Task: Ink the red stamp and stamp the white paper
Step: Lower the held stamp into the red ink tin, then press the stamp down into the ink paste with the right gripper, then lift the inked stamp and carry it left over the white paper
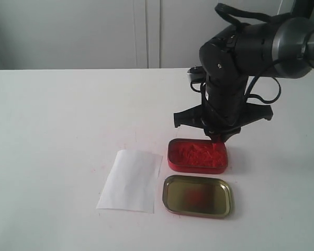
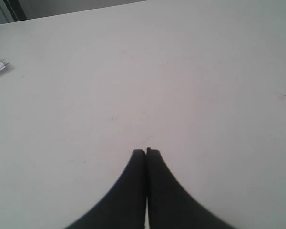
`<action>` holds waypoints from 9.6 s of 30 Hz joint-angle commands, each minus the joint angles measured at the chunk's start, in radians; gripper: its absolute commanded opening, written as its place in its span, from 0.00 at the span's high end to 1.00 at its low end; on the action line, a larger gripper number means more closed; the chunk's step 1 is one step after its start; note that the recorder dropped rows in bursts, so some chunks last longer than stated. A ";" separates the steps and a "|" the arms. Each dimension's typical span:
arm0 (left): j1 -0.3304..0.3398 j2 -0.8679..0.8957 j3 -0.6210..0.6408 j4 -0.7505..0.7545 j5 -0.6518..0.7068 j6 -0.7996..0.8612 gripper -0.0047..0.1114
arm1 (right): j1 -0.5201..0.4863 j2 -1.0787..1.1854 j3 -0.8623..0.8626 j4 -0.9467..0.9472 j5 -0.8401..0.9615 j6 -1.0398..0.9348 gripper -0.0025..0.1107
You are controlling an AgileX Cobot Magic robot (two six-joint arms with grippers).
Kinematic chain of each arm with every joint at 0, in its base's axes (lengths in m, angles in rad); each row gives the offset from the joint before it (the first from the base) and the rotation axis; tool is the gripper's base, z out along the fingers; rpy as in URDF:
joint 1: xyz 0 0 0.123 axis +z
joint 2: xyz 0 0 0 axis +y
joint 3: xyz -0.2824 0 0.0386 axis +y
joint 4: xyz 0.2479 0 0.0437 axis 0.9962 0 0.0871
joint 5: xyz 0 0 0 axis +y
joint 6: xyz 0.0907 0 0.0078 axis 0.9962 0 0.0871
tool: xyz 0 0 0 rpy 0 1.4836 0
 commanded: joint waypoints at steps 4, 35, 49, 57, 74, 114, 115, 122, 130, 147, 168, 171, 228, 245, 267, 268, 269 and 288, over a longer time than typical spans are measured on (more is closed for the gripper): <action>0.004 -0.003 0.003 -0.003 -0.004 0.003 0.96 | -0.049 0.000 -0.008 0.015 -0.003 -0.044 0.98; 0.004 -0.003 0.003 -0.003 -0.006 0.003 0.96 | -0.054 0.129 -0.117 0.125 0.059 -0.141 0.98; 0.004 -0.003 0.003 -0.003 -0.006 0.003 0.96 | -0.079 0.176 -0.114 0.134 -0.009 -0.157 0.98; 0.004 -0.003 0.003 -0.003 -0.006 0.003 0.96 | -0.079 0.180 -0.112 0.134 -0.029 -0.157 0.98; 0.004 -0.003 0.003 -0.003 -0.006 0.003 0.96 | -0.079 0.317 -0.112 0.145 0.006 -0.157 0.98; 0.004 -0.003 0.003 -0.003 -0.006 0.003 0.96 | -0.079 0.175 -0.112 0.122 -0.019 -0.149 0.98; 0.004 -0.003 0.003 -0.003 -0.006 0.003 0.96 | -0.079 0.171 -0.112 0.119 -0.019 -0.149 0.98; 0.004 -0.003 0.003 -0.003 -0.006 0.003 0.96 | -0.079 0.134 -0.112 0.119 -0.019 -0.149 0.98; 0.004 -0.003 0.003 -0.003 -0.006 0.003 0.96 | -0.079 0.126 -0.112 0.119 -0.017 -0.147 0.98; 0.004 -0.003 0.003 -0.003 -0.006 0.003 0.96 | -0.079 0.126 -0.112 0.119 -0.017 -0.147 0.98; 0.004 -0.003 0.003 -0.003 -0.006 0.003 0.96 | -0.079 0.126 -0.112 0.121 -0.011 -0.147 0.98; 0.004 -0.003 0.003 -0.003 -0.006 0.003 0.96 | -0.079 0.126 -0.112 0.121 -0.011 -0.147 0.98; 0.004 -0.003 0.003 -0.003 -0.006 0.003 0.96 | -0.079 0.093 -0.112 0.137 -0.019 -0.138 0.98; 0.004 -0.003 0.003 -0.003 -0.006 0.003 0.96 | -0.079 0.090 -0.112 0.167 -0.047 -0.140 0.98; 0.004 -0.003 0.003 -0.003 -0.006 0.003 0.96 | 0.126 0.037 -0.112 0.160 -0.217 -0.140 0.98; 0.004 -0.003 0.003 -0.003 -0.006 0.003 0.96 | 0.134 0.037 -0.112 0.160 -0.219 -0.140 0.98; 0.004 -0.003 0.003 -0.003 -0.006 0.003 0.96 | 0.143 0.037 -0.112 0.160 -0.219 -0.140 0.98; 0.004 -0.003 0.003 -0.003 -0.006 0.003 0.96 | 0.302 0.037 -0.112 0.037 -0.205 -0.113 0.98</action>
